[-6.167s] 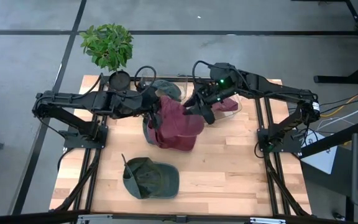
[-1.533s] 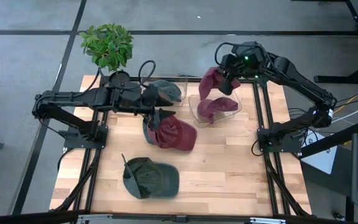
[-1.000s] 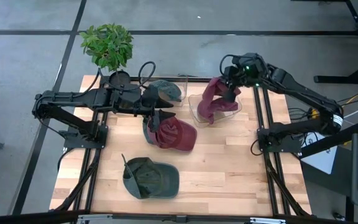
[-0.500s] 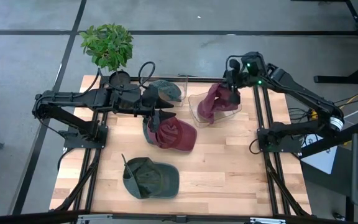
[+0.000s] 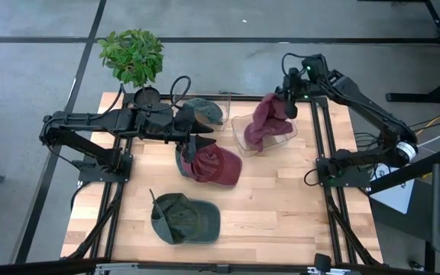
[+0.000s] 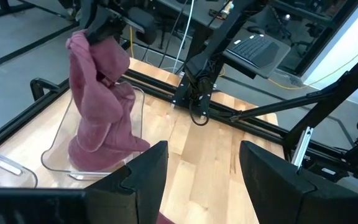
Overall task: Pick & Place hat
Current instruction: Put the bottom red cap into the right transparent bin
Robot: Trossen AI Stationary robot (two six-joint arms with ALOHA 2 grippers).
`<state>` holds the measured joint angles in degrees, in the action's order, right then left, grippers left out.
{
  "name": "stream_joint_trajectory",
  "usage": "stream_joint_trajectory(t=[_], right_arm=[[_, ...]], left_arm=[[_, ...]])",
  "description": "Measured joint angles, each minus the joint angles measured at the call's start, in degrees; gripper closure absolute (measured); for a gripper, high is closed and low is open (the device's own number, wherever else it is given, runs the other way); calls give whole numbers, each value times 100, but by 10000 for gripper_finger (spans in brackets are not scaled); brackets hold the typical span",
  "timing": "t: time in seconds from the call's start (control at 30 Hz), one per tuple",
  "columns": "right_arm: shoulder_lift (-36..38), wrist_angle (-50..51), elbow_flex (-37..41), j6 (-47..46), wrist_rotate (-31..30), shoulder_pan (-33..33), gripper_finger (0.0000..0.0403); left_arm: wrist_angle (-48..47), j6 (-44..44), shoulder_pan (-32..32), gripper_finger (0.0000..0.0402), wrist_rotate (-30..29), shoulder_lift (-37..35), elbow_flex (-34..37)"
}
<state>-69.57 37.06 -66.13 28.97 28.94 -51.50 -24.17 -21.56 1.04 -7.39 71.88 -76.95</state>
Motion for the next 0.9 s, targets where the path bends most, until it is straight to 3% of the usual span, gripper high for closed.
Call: stream_joint_trajectory(t=[0.27,0.57,0.9], right_arm=[[-301,-598,-4,-31,109,19,398],[-346,-338,11,119,3,24,399],[-196,-221,569,-92,-241,328,401]], left_arm=[[-1,179,0,208,-23,0,0],[-1,135,0,208,-39,0,0],[-1,132,0,208,-43,0,0]])
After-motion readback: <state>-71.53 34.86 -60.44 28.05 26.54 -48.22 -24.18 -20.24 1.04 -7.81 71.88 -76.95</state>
